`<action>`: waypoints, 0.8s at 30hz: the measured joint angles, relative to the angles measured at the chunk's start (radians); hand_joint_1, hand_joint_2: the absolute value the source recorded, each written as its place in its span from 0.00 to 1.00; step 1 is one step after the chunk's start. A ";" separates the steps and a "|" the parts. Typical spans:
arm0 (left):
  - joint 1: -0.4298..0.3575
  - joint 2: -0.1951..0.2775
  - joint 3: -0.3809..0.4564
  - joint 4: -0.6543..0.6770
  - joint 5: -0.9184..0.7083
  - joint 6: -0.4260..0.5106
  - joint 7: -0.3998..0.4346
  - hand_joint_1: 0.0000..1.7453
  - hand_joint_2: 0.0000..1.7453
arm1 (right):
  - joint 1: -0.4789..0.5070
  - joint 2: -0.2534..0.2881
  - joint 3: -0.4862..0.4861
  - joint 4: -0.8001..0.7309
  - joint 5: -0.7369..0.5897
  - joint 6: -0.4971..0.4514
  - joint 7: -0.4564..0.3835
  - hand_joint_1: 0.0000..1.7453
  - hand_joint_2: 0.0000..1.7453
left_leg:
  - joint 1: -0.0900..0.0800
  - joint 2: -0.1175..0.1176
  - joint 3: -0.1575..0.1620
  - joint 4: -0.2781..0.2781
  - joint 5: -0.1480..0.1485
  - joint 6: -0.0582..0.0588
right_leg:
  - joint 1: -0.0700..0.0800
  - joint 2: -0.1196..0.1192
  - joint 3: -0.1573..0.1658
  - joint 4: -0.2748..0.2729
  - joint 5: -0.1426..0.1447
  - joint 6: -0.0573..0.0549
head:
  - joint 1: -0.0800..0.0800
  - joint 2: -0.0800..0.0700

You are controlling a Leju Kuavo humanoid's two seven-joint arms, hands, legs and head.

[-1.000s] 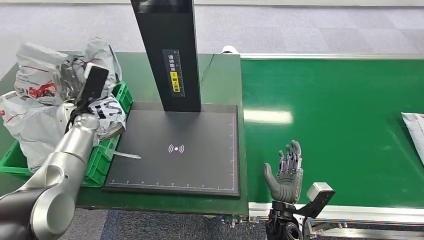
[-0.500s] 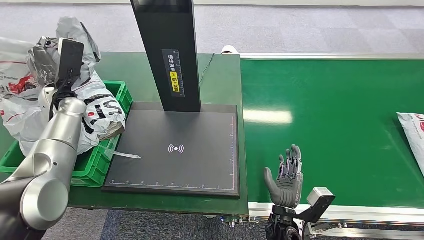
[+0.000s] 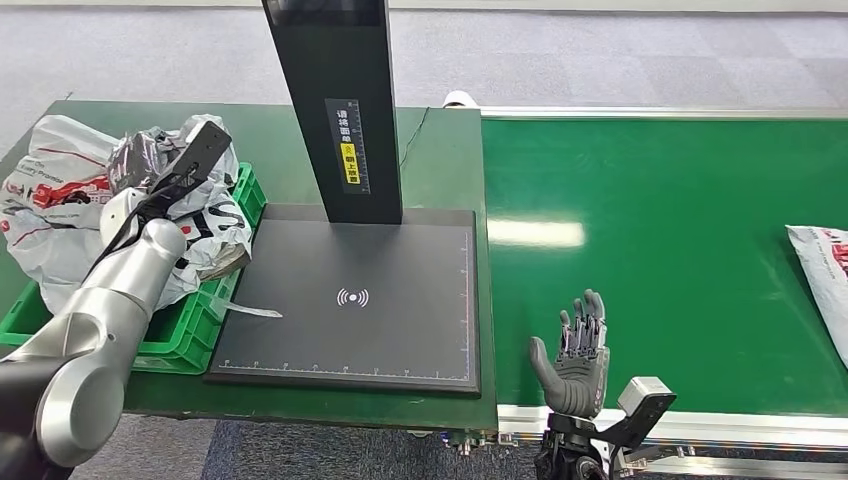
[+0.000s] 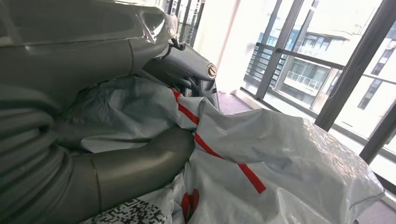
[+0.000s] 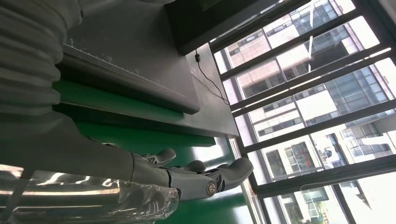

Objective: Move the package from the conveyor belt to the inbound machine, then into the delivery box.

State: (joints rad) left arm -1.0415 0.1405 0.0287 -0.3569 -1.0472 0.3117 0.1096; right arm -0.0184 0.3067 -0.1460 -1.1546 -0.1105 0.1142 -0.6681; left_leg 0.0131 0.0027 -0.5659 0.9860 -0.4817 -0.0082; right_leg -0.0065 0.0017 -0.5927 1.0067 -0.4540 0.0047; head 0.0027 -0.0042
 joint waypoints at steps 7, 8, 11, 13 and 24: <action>0.011 0.001 -0.010 0.014 0.017 -0.032 -0.031 0.00 1.00 | -0.004 0.000 0.000 -0.001 0.006 0.001 0.007 0.00 1.00 | 0.000 0.000 0.000 0.000 0.000 0.000 | 0.000 0.000 0.000 0.000 0.000 0.000 | 0.000 0.000; 0.013 0.001 -0.003 0.014 0.035 -0.020 -0.055 0.00 1.00 | -0.006 0.000 -0.001 -0.001 0.007 0.000 0.007 0.00 1.00 | 0.000 0.000 0.000 0.000 0.000 0.000 | 0.000 0.000 0.000 0.000 0.000 0.000 | 0.000 0.000; 0.015 -0.001 0.034 0.009 0.086 0.029 -0.139 0.00 1.00 | -0.008 0.000 -0.001 -0.001 0.010 0.000 0.007 0.00 1.00 | 0.000 0.000 0.000 0.000 0.000 0.000 | 0.000 0.000 0.000 0.000 0.000 0.000 | 0.000 0.000; 0.014 -0.002 0.067 -0.003 0.128 0.060 -0.203 0.00 1.00 | -0.009 0.000 -0.001 0.000 0.011 -0.001 0.007 0.00 1.00 | 0.000 0.000 0.000 0.000 0.000 0.000 | 0.000 0.000 0.000 0.000 0.000 0.000 | 0.000 0.000; -0.007 -0.015 0.263 -0.134 0.442 0.170 -0.565 0.00 1.00 | -0.009 0.000 -0.003 0.010 -0.005 -0.006 -0.014 0.00 1.00 | 0.000 0.000 0.000 0.000 0.000 0.000 | 0.000 0.000 0.000 0.000 0.000 0.000 | 0.000 0.000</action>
State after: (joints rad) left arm -1.0485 0.1254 0.2922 -0.4904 -0.6052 0.4821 -0.4551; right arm -0.0274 0.3065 -0.1491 -1.1451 -0.1156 0.1083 -0.6823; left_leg 0.0132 0.0031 -0.5658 0.9860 -0.4816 -0.0082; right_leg -0.0064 0.0018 -0.5929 1.0068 -0.4540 0.0046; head 0.0029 -0.0042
